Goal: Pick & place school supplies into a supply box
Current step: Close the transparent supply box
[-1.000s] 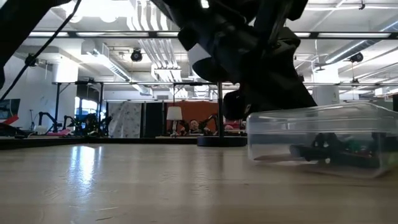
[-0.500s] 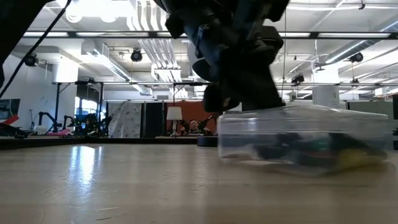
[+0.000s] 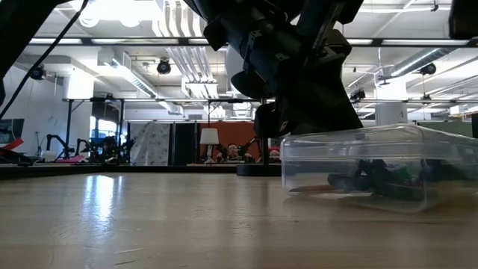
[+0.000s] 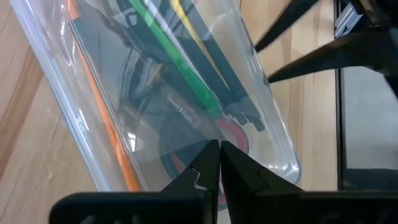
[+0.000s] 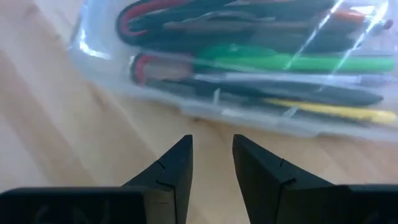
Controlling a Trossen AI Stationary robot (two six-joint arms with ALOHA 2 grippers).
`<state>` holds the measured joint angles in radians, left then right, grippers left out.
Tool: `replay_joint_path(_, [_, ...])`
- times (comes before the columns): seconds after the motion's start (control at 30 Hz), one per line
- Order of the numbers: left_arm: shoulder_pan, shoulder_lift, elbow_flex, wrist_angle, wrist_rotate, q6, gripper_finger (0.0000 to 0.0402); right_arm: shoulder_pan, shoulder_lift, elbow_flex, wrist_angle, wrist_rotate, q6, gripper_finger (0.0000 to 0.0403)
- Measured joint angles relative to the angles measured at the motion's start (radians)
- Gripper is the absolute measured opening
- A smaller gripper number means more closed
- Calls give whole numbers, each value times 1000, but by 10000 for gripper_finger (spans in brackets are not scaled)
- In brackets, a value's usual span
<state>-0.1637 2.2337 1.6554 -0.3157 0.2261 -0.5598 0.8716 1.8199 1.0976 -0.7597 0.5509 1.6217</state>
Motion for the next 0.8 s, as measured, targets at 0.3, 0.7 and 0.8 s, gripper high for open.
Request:
replay_joint_path(0.3, [-21,0,-3,47,-50,7,3,-46,-33,-10,-27,-46,-55,107])
replay_joint_path(0.7, [-19,-1,-23,60,-48,0,3,-57,-135,-25,-96,-81,-85,107])
replay_joint_path(0.8, [-19,-2,-23,60,-47,0,3,-59,-116,-34,-90,-83,-72,107])
